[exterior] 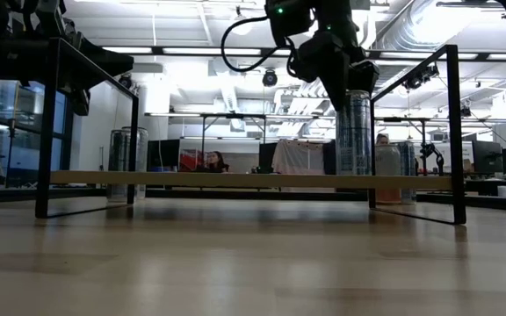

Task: Place canned beverage on shelf
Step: Put the blue soda can aligned with the other blue soda can on the shelf

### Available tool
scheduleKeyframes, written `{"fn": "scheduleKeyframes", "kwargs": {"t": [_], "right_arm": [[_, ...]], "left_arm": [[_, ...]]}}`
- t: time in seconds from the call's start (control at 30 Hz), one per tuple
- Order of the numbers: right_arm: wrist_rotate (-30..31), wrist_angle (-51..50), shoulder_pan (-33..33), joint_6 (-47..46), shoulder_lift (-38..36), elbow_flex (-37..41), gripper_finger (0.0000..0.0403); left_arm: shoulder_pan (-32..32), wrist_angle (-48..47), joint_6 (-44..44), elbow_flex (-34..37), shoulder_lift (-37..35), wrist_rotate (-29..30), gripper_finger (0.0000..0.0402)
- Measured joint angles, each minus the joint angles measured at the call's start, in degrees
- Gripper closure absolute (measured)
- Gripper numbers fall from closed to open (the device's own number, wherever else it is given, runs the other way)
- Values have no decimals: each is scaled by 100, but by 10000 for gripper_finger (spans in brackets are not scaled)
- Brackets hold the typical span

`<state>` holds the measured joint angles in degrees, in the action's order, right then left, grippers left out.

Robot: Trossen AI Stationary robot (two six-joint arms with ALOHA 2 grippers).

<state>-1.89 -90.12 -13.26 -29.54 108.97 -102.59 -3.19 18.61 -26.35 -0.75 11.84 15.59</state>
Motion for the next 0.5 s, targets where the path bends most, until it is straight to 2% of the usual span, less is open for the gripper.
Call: {"fn": "scheduleKeyframes", "kwargs": {"t": [0.17,0.5], "right_arm": [[72,0,0,1,-2,-250,16],[592,8,-45,153,-2,-778,16]], "left_arm": [[-1,0,0,0,0,2,401],[-1,0,0,0,0,2,401]]}}
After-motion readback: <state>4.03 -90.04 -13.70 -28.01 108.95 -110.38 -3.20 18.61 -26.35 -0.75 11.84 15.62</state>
